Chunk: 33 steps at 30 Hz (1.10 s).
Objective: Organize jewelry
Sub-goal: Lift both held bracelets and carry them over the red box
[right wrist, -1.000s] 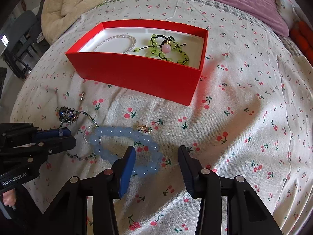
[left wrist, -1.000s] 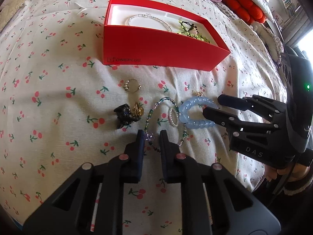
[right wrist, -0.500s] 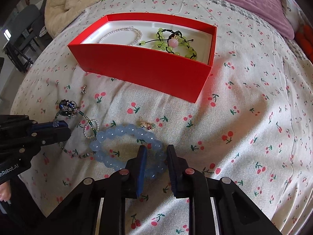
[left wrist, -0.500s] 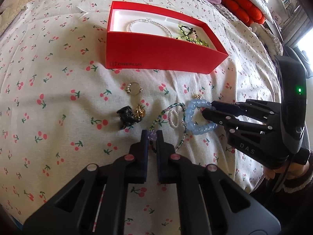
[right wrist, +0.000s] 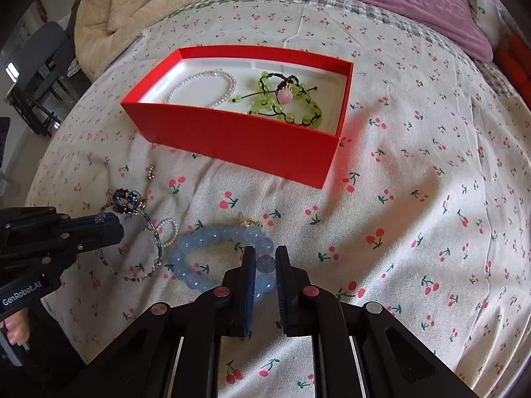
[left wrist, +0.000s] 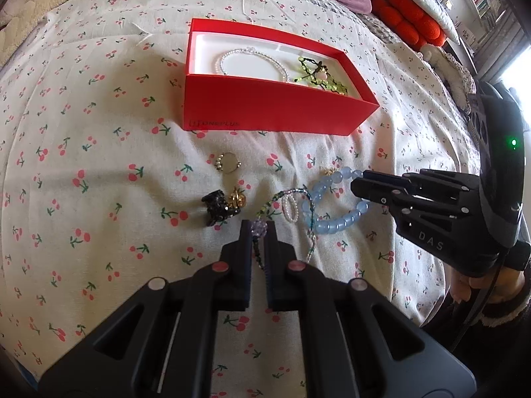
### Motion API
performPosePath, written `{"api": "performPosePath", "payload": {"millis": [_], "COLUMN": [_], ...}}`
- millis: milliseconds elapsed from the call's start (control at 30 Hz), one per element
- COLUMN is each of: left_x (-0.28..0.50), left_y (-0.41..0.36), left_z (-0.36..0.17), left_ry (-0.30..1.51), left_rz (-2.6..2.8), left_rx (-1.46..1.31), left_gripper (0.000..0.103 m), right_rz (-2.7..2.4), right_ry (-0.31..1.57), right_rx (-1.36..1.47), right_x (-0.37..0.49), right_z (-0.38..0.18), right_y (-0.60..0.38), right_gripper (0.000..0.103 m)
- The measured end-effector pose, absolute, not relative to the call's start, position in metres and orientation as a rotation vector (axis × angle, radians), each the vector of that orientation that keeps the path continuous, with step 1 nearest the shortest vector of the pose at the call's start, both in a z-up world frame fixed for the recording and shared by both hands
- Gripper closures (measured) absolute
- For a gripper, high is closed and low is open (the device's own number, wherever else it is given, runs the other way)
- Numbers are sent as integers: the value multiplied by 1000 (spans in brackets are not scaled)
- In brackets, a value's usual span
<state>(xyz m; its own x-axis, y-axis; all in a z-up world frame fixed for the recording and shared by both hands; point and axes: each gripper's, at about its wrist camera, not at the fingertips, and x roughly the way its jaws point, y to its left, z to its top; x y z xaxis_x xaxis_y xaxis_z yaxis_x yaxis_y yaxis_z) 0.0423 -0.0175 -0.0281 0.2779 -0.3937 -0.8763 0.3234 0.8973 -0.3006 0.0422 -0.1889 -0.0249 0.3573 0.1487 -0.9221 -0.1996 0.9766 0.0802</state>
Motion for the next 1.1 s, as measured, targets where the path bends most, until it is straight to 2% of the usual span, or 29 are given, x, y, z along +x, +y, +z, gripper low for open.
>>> {"api": "performPosePath", "payload": {"millis": [1100], "left_x": [67], "left_y": [1], "left_z": [27], "left_ry": [1093], "left_rz": [-449], "left_rx": [-145], "left_gripper": [97], "right_rz": [212], "right_ry": [974], "right_rx": [83], "right_x": [41], "right_z": [70], "right_y": [-199], "right_gripper": [91]}}
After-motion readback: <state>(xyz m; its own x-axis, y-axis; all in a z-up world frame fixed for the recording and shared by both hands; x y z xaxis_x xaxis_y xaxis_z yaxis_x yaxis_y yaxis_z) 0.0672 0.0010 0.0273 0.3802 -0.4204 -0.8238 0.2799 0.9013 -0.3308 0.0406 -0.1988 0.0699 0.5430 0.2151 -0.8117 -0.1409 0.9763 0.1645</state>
